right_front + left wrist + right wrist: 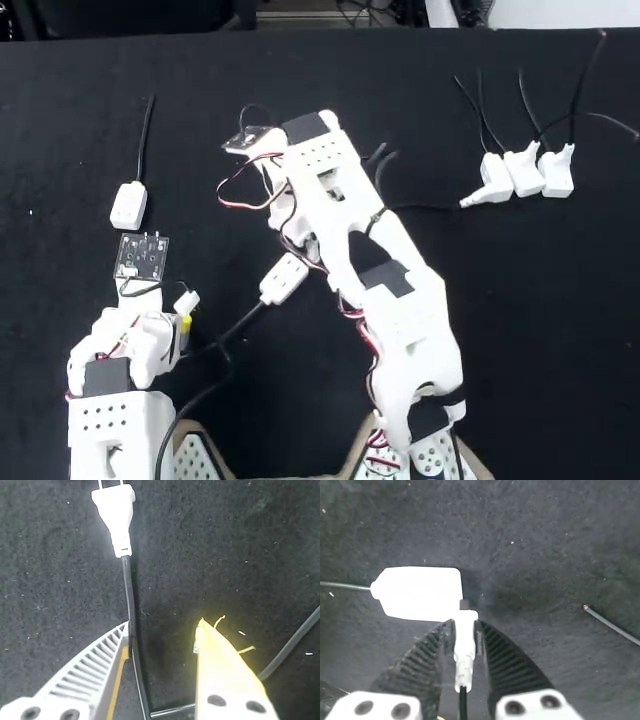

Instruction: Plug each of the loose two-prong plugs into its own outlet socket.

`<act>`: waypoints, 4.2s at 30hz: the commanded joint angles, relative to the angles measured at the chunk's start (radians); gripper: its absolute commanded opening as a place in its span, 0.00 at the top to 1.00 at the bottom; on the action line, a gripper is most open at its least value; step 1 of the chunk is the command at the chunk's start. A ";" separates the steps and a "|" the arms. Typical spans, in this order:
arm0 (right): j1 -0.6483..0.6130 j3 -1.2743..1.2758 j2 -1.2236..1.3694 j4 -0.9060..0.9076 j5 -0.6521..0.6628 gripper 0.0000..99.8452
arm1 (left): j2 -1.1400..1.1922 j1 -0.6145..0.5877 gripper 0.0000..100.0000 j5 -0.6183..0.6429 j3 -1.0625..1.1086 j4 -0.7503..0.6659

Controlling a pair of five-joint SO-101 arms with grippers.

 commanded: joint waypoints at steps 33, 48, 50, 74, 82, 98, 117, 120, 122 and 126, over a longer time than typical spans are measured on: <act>-0.043 0.036 -0.142 0.026 -0.086 0.99 | -0.008 -0.010 0.78 0.009 -0.005 0.005; -0.044 0.025 -0.058 0.011 -0.089 0.99 | -0.008 -0.010 0.78 0.009 -0.005 0.005; -0.044 0.021 -0.058 0.011 -0.089 0.99 | -0.008 -0.010 0.78 0.009 -0.005 0.005; -0.084 0.044 -0.051 0.023 -0.091 0.99 | -0.008 -0.010 0.78 0.009 -0.005 0.005; -0.094 0.058 -0.051 0.017 -0.072 0.99 | -0.008 -0.010 0.78 0.009 -0.005 0.005; -0.146 0.113 -0.050 -0.038 -0.080 0.99 | -0.008 -0.016 0.78 0.009 -0.005 0.005; -0.114 0.309 -0.058 -0.233 -0.120 0.99 | -0.008 -0.019 0.78 0.009 -0.005 0.005; -0.063 0.326 -0.059 -0.253 -0.147 0.99 | -0.008 -0.019 0.78 0.009 -0.005 0.005; -0.025 0.326 -0.059 -0.249 -0.147 0.99 | -0.008 -0.019 0.78 0.009 -0.005 0.005; 0.044 0.329 -0.111 -0.241 -0.144 0.99 | -0.008 -0.019 0.78 0.009 -0.007 0.005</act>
